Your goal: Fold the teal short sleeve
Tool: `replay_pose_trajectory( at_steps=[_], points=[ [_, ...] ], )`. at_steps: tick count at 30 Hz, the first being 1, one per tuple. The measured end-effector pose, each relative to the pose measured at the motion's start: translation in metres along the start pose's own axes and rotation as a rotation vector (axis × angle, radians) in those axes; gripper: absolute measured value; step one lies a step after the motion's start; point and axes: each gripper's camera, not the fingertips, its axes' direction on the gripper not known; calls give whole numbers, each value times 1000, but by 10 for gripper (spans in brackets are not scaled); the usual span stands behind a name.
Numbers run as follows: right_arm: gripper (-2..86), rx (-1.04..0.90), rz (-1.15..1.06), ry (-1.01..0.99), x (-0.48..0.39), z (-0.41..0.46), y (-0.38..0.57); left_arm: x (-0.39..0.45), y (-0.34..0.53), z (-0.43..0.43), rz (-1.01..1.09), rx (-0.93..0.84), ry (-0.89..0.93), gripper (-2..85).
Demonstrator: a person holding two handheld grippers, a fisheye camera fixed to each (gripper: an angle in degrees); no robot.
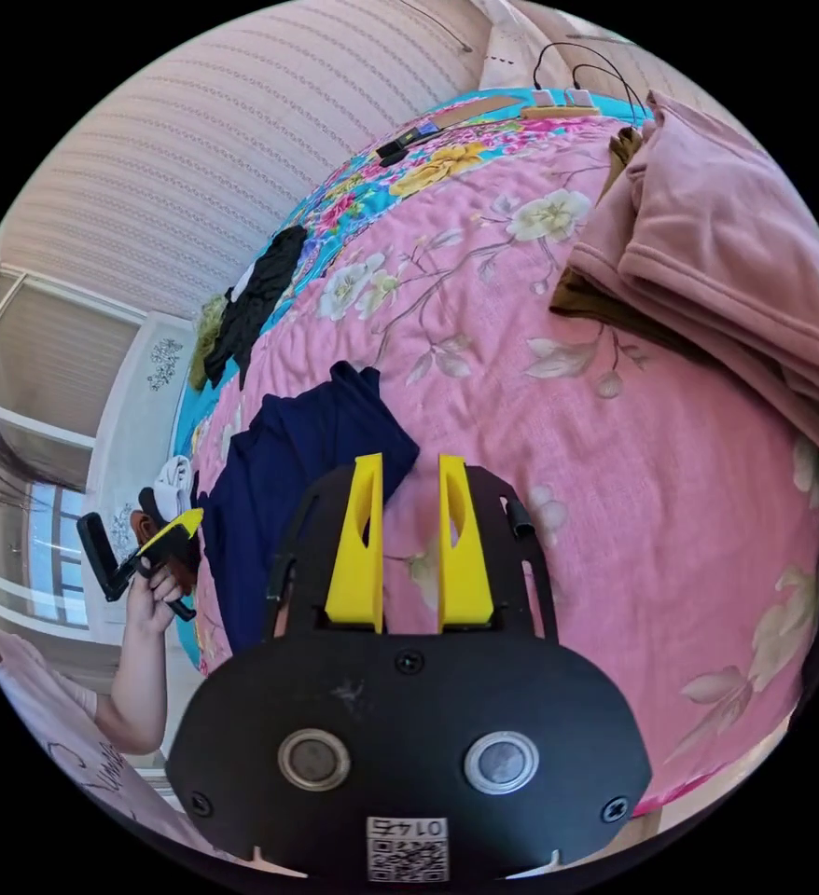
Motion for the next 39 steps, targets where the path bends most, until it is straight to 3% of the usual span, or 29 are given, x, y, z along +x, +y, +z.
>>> replay_pose_trajectory(
  at_steps=[6, 9, 13, 20, 22, 24, 28, 30, 33, 39],
  points=[
    [19, -29, 15, -197, 17, 14, 9, 78, -115, 93, 180, -89, -5, 52],
    [14, -10, 44, -245, 27, 10, 23, 94, -148, 142, 181, -239, -26, 74],
    [11, 25, 111, -292, 38, 14, 39, 123, -161, 167, 213, -325, 39, 58],
    [10, 43, 134, -314, 41, 24, 50, 171, -162, 188, 380, -426, -48, 45],
    [9, 32, 134, -314, 39, 33, 52, 181, -156, 189, 469, -451, -87, 3],
    [8, 51, 143, -320, 36, 34, 55, 186, -151, 181, 509, -432, -91, -5],
    [2, 219, 40, -207, -1, 9, 74, 191, -142, 119, 511, -146, 27, -6],
    [1, 218, 18, -157, -12, 13, 80, 187, -136, 121, 472, -151, 67, -2],
    [-1, 125, 102, -151, -5, 43, 82, 175, -123, 157, 379, -330, 34, 29],
    [-3, 85, 203, -154, 0, 70, 83, 150, -110, 68, 352, -182, 29, 78]
  ],
)
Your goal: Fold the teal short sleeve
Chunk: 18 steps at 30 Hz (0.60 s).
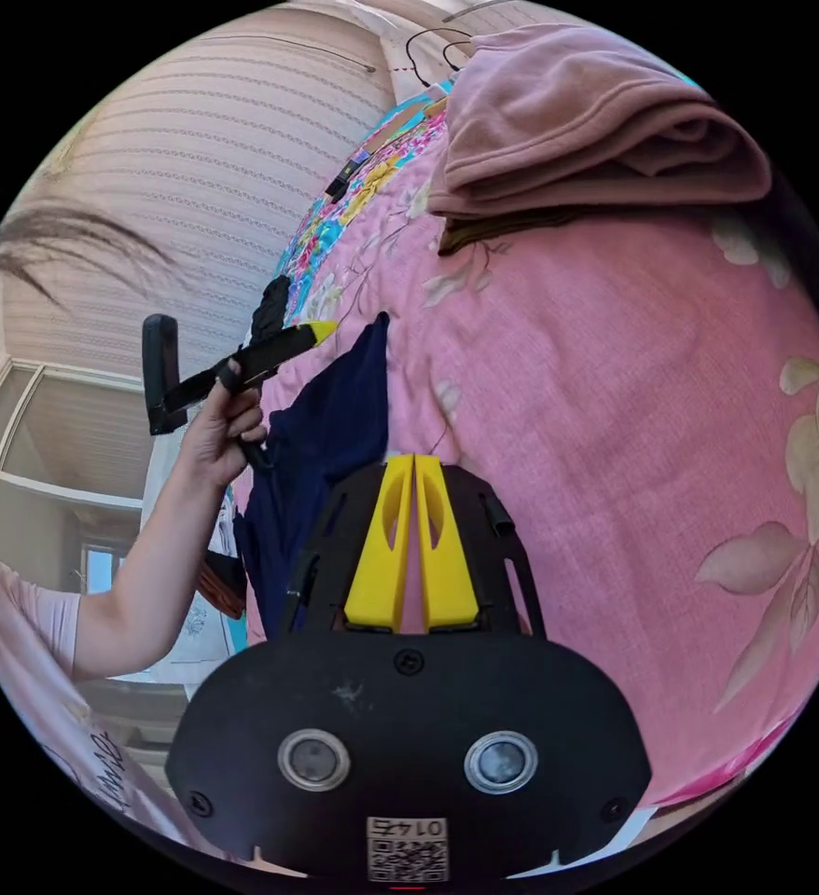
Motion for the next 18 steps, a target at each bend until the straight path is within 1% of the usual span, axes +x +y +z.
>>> replay_pose_trajectory(
  at_steps=[2, 4, 5, 7, 8, 10, 11, 12, 13, 14, 15, 18],
  points=[
    [-3, -11, -4, 14, -5, 3, 1, -6, 30, -41, -8, 43, -36, 79],
    [-2, -35, -68, 75, -20, 6, 1, -18, 91, -100, -82, 115, -66, 75],
    [-2, -47, -95, 89, -26, 8, 0, -21, 110, -115, -110, 139, -72, 73],
    [-2, -131, -255, 127, -59, 23, -6, -36, 198, -166, -266, 219, -124, 61],
    [-2, -164, -311, 133, -71, 31, -8, -40, 222, -177, -321, 232, -150, 57],
    [-2, -309, -519, 153, -125, 70, -11, -58, 319, -215, -577, 257, -277, 39],
    [-1, -336, -569, 143, -140, 81, -10, -62, 343, -223, -644, 264, -307, 27],
    [0, -386, -657, 106, -169, 105, -8, -69, 386, -237, -755, 283, -339, 4],
    [1, -435, -741, 51, -199, 131, -3, -74, 424, -249, -844, 312, -358, -1],
    [2, -459, -784, 24, -214, 144, 0, -77, 441, -255, -892, 325, -369, -3],
    [5, -517, -873, -13, -244, 174, 7, -83, 469, -265, -960, 350, -380, -3],
    [21, -617, -1058, -29, -313, 246, 23, -98, 509, -283, -1021, 372, -415, 13]
  ],
)
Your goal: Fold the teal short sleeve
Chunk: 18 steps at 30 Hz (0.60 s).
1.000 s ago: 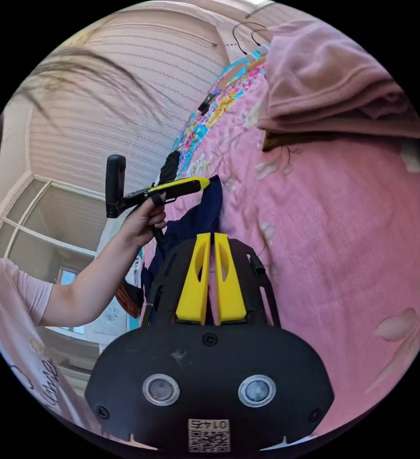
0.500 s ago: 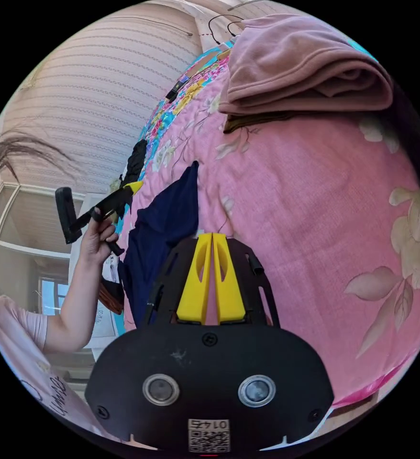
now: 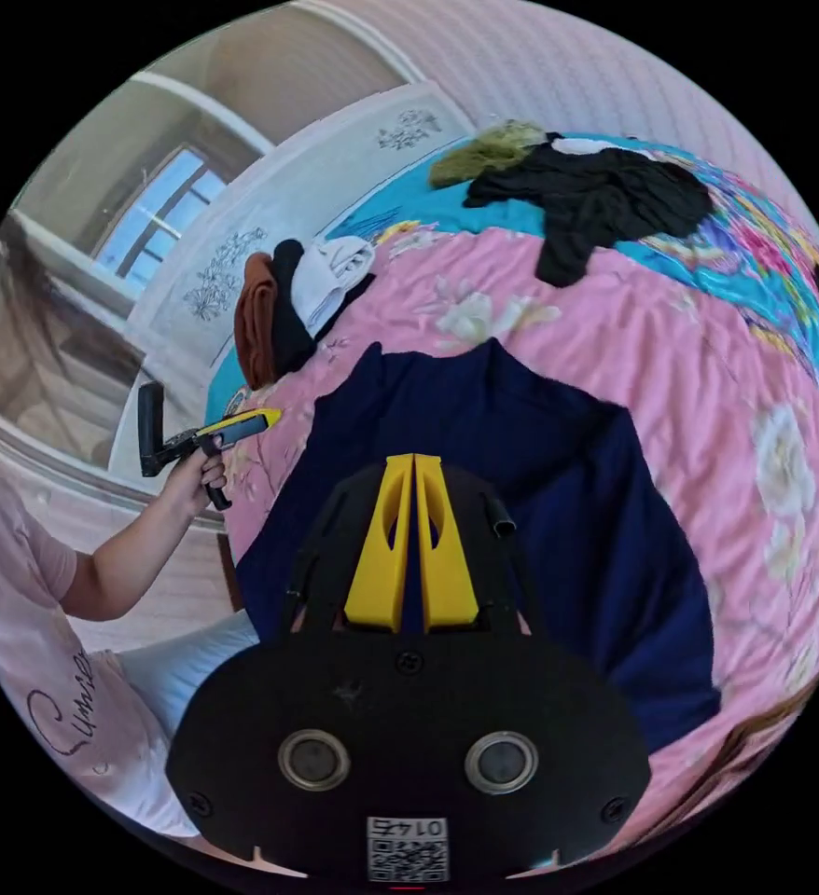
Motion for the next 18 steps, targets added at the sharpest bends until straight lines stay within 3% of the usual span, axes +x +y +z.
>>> replay_pose_trajectory(
  at_steps=[6, 12, 18],
  points=[
    [71, -159, -168, -55, -46, 91, -132, -48, -13, 12, -90, -11, 151, 65],
    [15, -468, -171, -43, -54, 166, -178, -65, -19, 33, -104, -120, 193, 7],
    [-1, -423, -324, -93, -90, 170, -195, -77, -2, -26, -91, -30, 182, -8]
  ],
)
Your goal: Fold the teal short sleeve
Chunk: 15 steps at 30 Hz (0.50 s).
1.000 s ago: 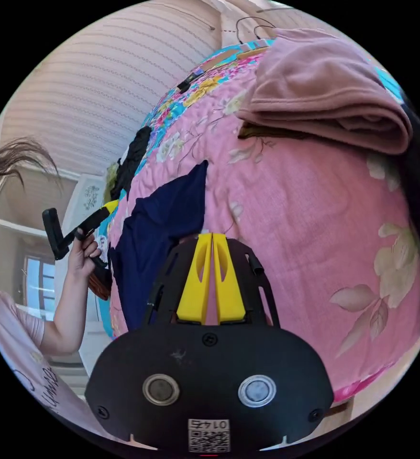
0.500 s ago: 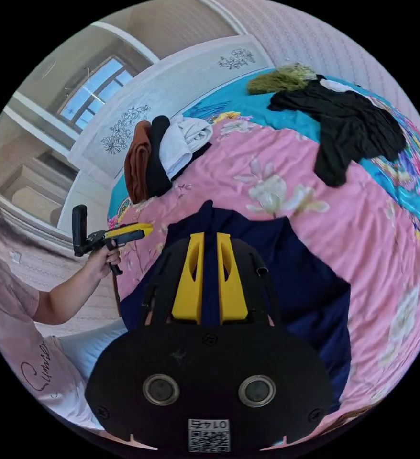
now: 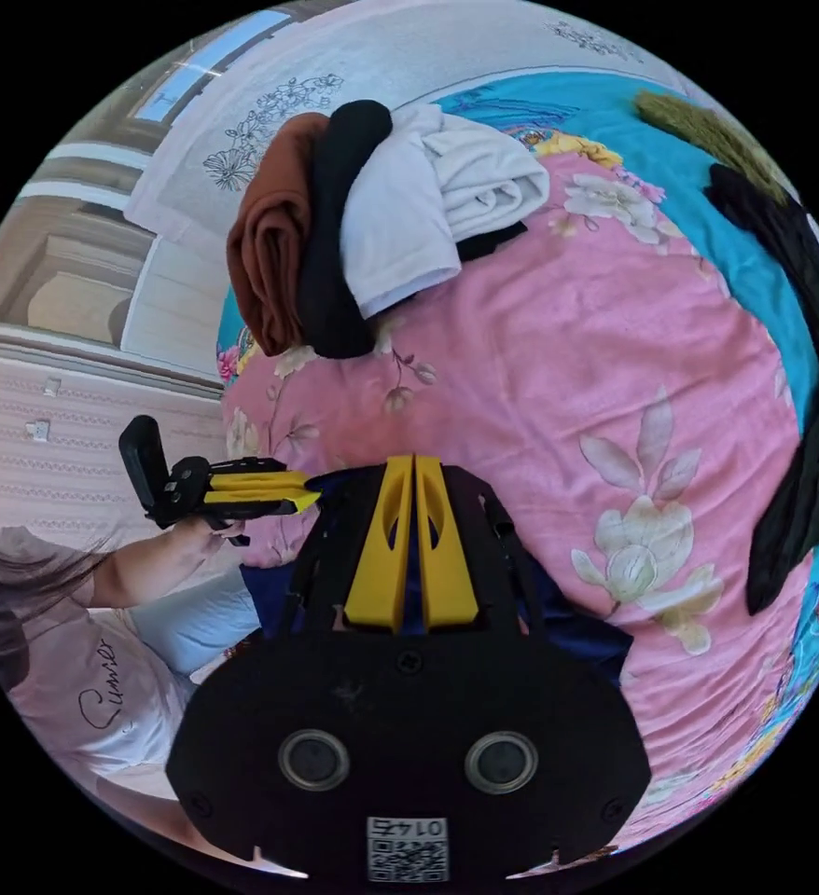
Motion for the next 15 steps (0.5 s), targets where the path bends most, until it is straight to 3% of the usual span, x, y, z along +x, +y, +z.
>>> replay_pose_trajectory(
  at_steps=[5, 9, 11, 15],
  points=[
    [-2, -9, -127, 75, -32, 31, -33, -2, 30, -15, -52, 24, -53, -8],
    [4, 5, -203, 303, -54, 72, -29, -5, 42, 2, -123, -14, -43, -5],
    [11, 26, -192, 295, -53, 76, -22, -1, 44, 4, -106, -18, -54, 0],
    [128, 195, -137, 179, -39, 36, 10, 7, 49, -2, -120, -47, -43, 32]
  ],
)
